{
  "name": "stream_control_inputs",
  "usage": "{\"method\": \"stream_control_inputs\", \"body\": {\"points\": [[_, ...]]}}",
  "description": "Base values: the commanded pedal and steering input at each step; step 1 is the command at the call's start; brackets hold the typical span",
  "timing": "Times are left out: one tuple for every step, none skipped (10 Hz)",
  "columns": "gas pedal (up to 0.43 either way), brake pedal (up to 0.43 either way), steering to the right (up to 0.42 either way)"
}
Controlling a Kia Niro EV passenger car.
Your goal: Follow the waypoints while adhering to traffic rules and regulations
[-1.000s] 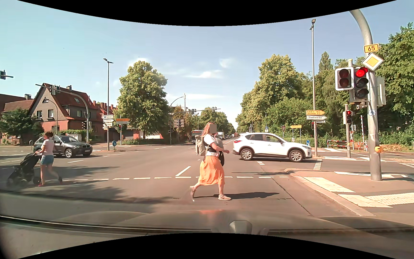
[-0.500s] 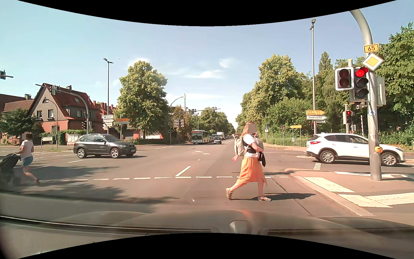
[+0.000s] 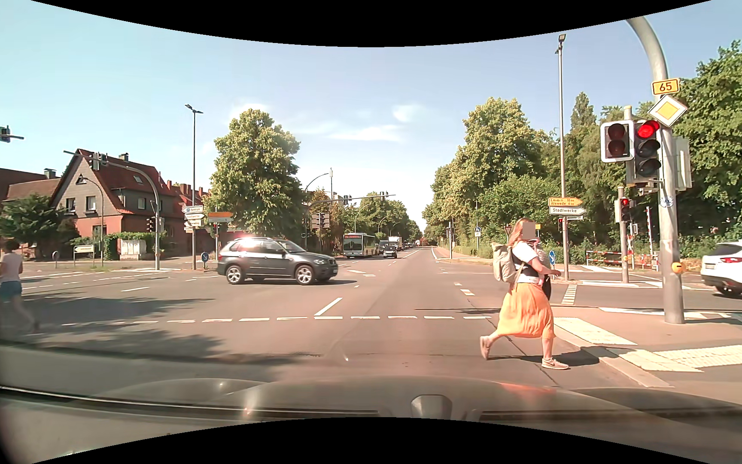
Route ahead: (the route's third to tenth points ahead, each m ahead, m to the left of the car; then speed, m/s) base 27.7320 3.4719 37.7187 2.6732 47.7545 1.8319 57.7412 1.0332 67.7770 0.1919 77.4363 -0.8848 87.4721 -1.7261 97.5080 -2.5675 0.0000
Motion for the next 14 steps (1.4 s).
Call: {"method": "stream_control_inputs", "body": {"points": [[0.0, 0.287, 0.016], [0.0, 0.28, 0.016], [0.0, 0.274, 0.016], [0.0, 0.28, 0.016], [0.0, 0.28, 0.016], [0.0, 0.28, 0.016], [0.0, 0.28, 0.016], [0.0, 0.28, 0.016], [0.0, 0.28, 0.016], [0.0, 0.28, 0.016], [0.0, 0.28, 0.016], [0.0, 0.28, 0.016], [0.0, 0.28, 0.016], [0.0, 0.28, 0.016]]}}
